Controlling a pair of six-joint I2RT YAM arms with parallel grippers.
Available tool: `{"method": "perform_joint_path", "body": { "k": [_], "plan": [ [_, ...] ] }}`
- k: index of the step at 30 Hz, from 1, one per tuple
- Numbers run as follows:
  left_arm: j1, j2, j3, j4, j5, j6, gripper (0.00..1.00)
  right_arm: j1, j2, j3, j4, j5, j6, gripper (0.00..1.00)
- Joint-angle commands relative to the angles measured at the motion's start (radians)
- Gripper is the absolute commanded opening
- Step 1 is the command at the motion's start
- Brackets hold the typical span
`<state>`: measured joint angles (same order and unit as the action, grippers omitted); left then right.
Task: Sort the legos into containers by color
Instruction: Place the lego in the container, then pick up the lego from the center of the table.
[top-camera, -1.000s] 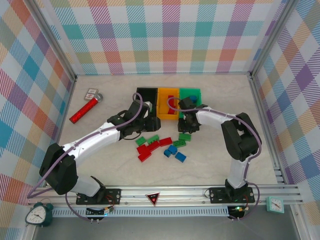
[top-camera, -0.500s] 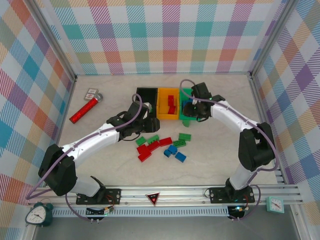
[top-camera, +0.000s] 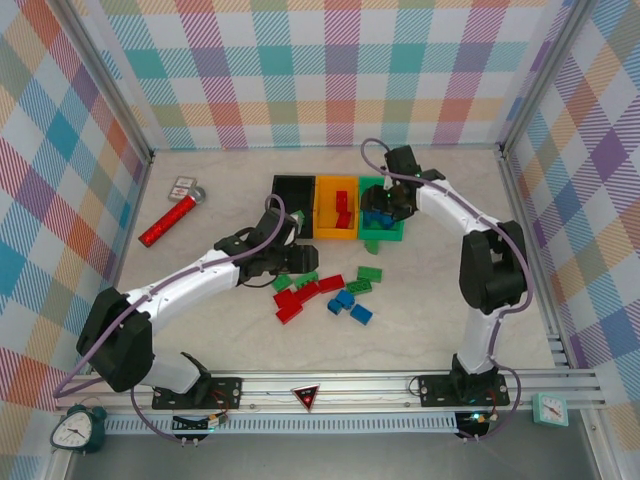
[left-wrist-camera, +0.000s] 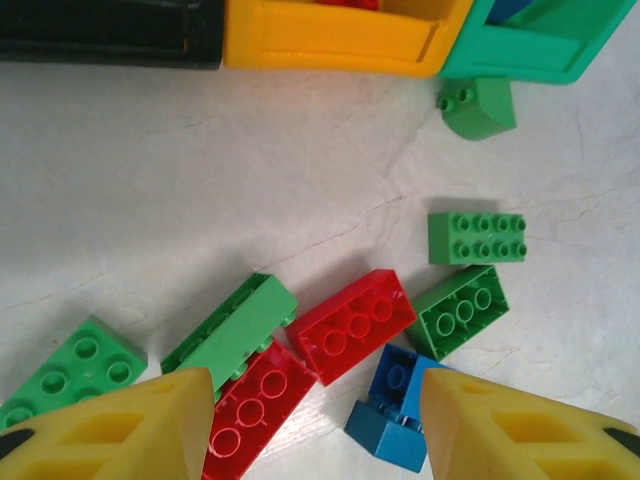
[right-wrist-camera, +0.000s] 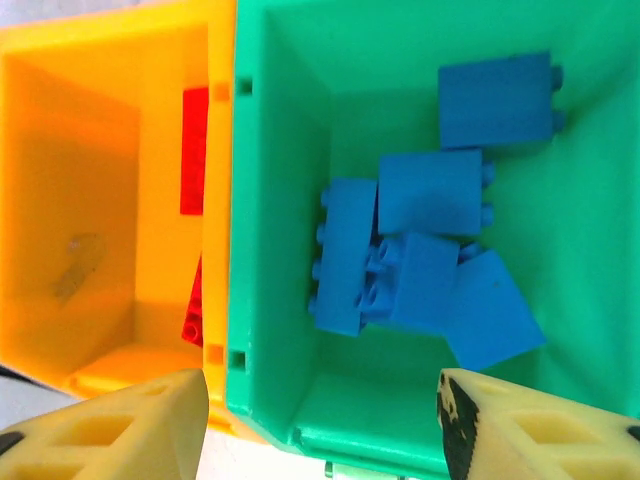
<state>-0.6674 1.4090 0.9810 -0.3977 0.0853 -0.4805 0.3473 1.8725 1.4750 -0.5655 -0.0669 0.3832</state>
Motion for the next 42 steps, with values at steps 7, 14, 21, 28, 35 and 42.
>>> {"method": "perform_joint_path", "body": {
  "k": [7,14,21,28,35,42],
  "plan": [
    [-0.003,0.048,-0.004,0.031,0.101,0.039,0.59,0.062,-0.282,-0.331,0.001,-0.088,-0.060,0.63],
    [-0.006,0.104,0.027,0.072,0.109,0.024,0.59,0.064,-0.307,-0.446,0.034,-0.093,-0.031,0.62],
    [-0.008,0.045,0.014,0.076,0.046,-0.009,0.59,0.064,-0.149,-0.335,0.047,-0.057,0.006,0.61],
    [-0.007,-0.079,-0.055,0.054,-0.043,-0.029,0.59,0.063,0.009,-0.210,0.067,-0.012,0.009,0.58],
    [0.009,-0.116,-0.085,-0.002,-0.117,-0.039,0.64,0.064,0.062,-0.178,0.065,-0.008,-0.009,0.32],
    [0.041,-0.147,-0.142,0.045,-0.128,-0.065,0.64,0.074,-0.056,-0.206,0.023,-0.017,-0.023,0.25]
  ]
}}
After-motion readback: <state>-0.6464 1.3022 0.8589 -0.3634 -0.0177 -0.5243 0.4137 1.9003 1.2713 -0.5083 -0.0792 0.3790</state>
